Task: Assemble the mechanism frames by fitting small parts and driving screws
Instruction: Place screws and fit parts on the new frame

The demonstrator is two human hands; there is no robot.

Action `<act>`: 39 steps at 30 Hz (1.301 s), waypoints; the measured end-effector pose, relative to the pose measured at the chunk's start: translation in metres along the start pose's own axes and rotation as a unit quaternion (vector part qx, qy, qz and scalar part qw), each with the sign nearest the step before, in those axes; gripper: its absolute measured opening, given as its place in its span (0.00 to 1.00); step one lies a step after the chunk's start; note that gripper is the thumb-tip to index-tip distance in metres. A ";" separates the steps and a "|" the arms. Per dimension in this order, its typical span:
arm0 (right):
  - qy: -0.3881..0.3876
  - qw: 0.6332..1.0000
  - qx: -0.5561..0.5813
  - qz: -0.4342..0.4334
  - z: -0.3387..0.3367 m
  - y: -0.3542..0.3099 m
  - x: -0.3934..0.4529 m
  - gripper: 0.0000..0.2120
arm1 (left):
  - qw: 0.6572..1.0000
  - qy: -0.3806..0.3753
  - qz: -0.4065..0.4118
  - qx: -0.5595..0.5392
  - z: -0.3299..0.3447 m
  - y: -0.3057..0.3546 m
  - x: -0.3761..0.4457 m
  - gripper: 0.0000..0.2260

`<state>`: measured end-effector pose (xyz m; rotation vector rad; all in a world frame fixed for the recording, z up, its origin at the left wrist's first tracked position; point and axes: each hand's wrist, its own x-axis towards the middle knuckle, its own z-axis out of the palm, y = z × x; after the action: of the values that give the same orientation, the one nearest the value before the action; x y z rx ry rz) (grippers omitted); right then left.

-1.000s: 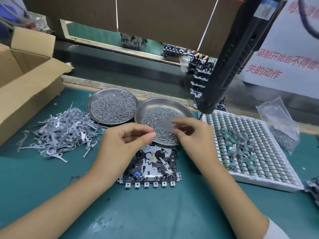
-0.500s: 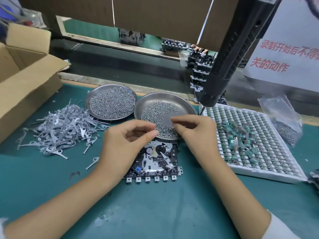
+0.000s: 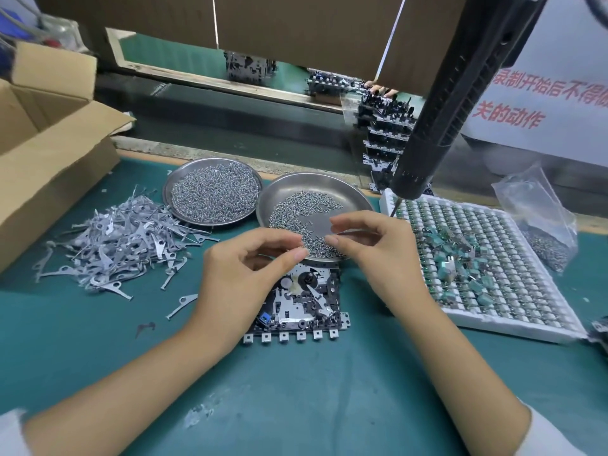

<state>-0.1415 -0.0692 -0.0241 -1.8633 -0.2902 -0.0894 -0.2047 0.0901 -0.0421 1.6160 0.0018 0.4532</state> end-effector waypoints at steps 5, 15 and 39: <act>-0.059 0.982 0.175 0.044 0.002 -0.006 -0.005 0.10 | 1.000 0.002 0.009 -0.013 -0.001 0.001 -0.001 0.06; -0.148 0.945 0.278 0.087 0.011 -0.008 -0.009 0.07 | 0.997 -0.009 0.022 -0.072 -0.001 0.001 0.001 0.12; -0.240 0.962 -0.087 0.094 -0.056 -0.040 -0.004 0.02 | 0.998 -0.030 0.051 0.005 0.001 0.000 -0.001 0.06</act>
<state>-0.1500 -0.1113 0.0295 -2.0626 -0.4460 0.4884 -0.2052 0.0888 -0.0425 1.6445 -0.1246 0.4842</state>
